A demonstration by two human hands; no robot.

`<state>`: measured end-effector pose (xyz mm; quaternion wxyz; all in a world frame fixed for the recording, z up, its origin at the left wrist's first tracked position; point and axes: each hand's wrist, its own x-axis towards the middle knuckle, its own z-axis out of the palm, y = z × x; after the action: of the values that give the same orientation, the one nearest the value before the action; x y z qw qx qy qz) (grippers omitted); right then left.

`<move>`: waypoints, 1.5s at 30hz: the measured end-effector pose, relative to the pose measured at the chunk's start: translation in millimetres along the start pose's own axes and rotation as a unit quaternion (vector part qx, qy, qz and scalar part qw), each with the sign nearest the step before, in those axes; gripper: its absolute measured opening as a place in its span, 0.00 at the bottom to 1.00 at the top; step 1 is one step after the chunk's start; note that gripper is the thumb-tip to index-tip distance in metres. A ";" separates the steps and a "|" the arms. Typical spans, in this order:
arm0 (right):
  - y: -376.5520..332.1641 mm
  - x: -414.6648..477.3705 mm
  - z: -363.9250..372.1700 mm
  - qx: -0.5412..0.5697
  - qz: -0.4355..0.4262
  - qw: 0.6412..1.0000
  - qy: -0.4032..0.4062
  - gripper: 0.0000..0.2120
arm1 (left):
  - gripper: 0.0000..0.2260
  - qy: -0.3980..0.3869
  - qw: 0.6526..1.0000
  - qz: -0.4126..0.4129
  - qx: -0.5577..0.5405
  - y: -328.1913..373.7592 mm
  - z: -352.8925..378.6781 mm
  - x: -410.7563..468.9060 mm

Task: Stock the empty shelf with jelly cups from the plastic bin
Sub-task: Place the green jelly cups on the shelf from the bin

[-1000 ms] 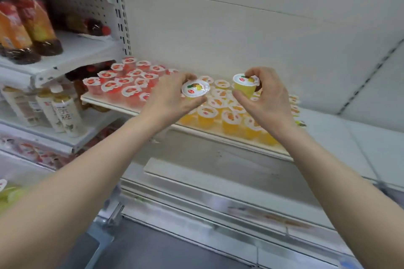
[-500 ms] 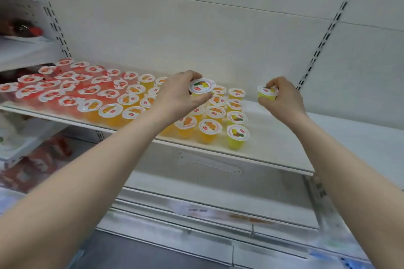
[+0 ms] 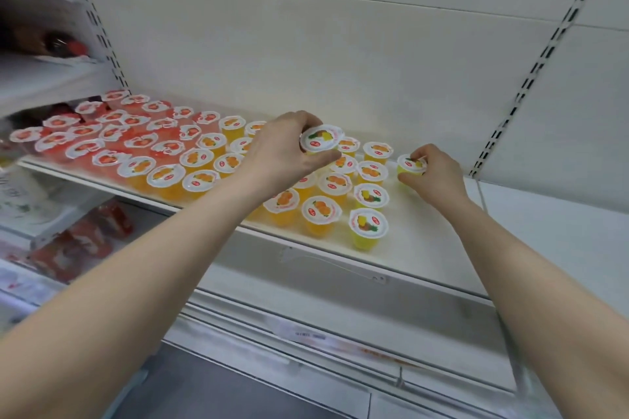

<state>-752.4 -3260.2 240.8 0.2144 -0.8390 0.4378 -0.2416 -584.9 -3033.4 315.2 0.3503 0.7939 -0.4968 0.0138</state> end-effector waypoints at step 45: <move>-8.0 -10.6 -56.7 -0.210 -0.166 0.961 0.070 0.22 | 0.27 -0.117 0.965 0.175 0.155 44.6 102.6 50.8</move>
<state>-786.3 -3255.5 288.0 -0.0410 -0.9071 0.3473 -0.2342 -628.3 -3143.1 280.8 0.1543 0.7353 -0.6573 0.0585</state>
